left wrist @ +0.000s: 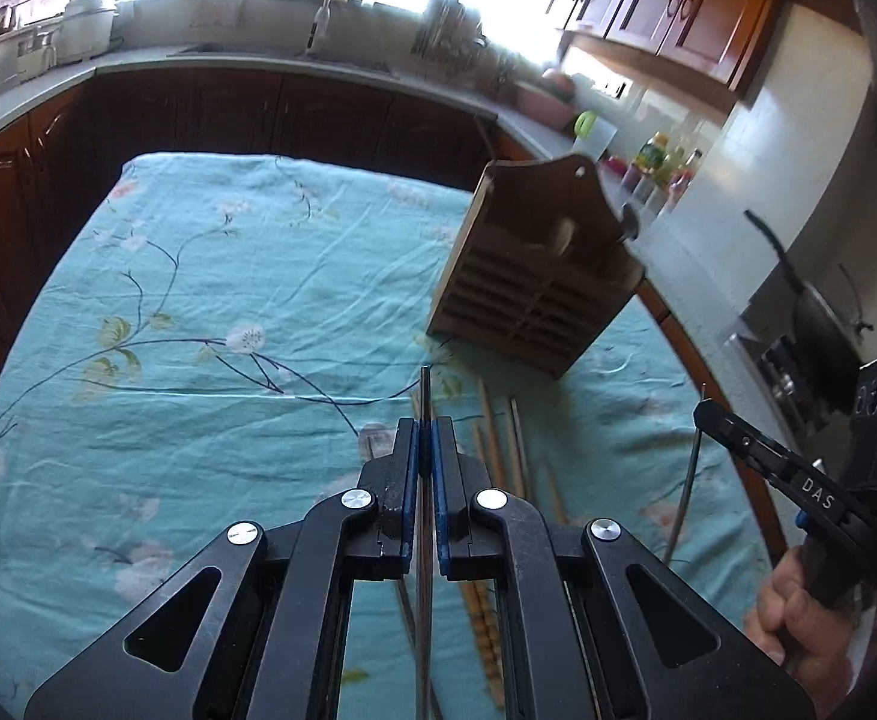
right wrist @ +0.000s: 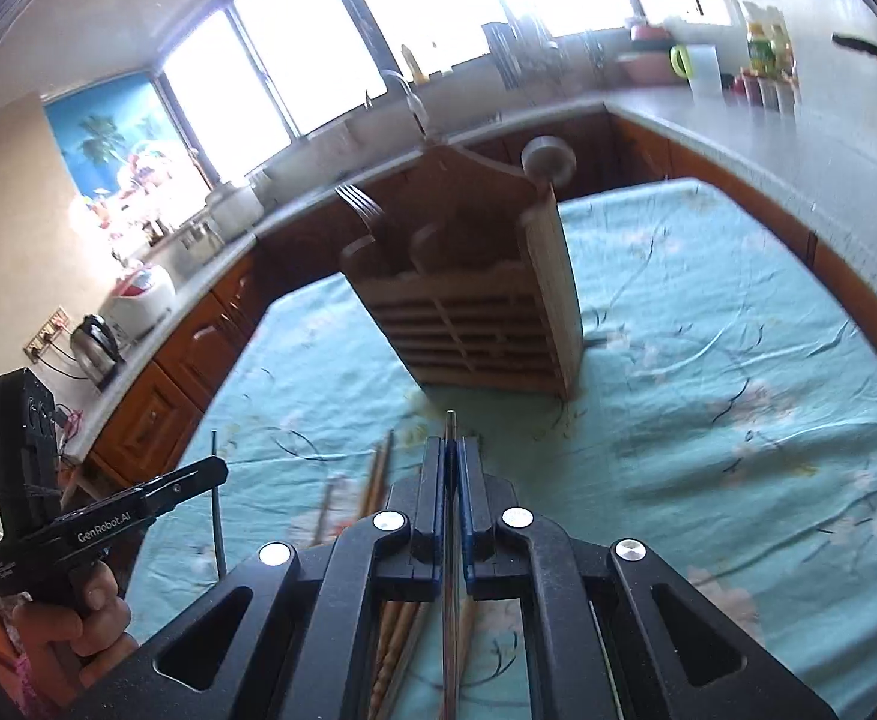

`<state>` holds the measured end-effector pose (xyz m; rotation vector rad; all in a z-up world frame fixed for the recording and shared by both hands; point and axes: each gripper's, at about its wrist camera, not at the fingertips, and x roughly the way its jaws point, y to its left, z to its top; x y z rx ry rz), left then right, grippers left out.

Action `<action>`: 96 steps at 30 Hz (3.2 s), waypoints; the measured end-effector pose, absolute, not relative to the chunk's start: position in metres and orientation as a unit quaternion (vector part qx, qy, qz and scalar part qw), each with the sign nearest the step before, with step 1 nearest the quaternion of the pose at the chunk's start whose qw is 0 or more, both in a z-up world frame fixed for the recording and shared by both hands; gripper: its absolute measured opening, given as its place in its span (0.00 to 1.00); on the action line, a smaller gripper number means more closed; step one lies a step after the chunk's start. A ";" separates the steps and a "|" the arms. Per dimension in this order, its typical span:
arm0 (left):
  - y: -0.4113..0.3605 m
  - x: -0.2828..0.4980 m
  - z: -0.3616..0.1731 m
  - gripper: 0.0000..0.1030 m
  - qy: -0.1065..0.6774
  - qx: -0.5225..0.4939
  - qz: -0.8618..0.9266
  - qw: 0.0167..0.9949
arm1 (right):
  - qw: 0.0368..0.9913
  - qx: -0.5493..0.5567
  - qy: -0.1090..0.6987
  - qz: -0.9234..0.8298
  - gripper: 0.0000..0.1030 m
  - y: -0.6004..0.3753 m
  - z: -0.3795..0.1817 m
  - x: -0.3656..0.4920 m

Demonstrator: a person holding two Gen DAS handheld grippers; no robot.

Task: Organize utensils
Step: 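Lift the chopsticks into the wooden holder and open both tools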

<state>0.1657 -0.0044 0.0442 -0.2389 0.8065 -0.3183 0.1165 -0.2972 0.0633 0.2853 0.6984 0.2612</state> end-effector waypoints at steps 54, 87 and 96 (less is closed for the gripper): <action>-0.039 0.278 0.199 0.04 0.196 -0.127 -0.177 0.956 | 0.981 0.146 0.112 0.064 0.04 -0.339 0.214 0.211; -0.059 0.325 0.105 0.15 0.294 -0.132 -0.153 0.934 | 0.962 0.176 0.202 0.057 0.12 -0.341 0.119 0.243; -0.032 0.285 0.116 0.73 0.276 -0.158 -0.127 0.939 | 0.962 0.206 0.166 0.069 0.93 -0.357 0.135 0.209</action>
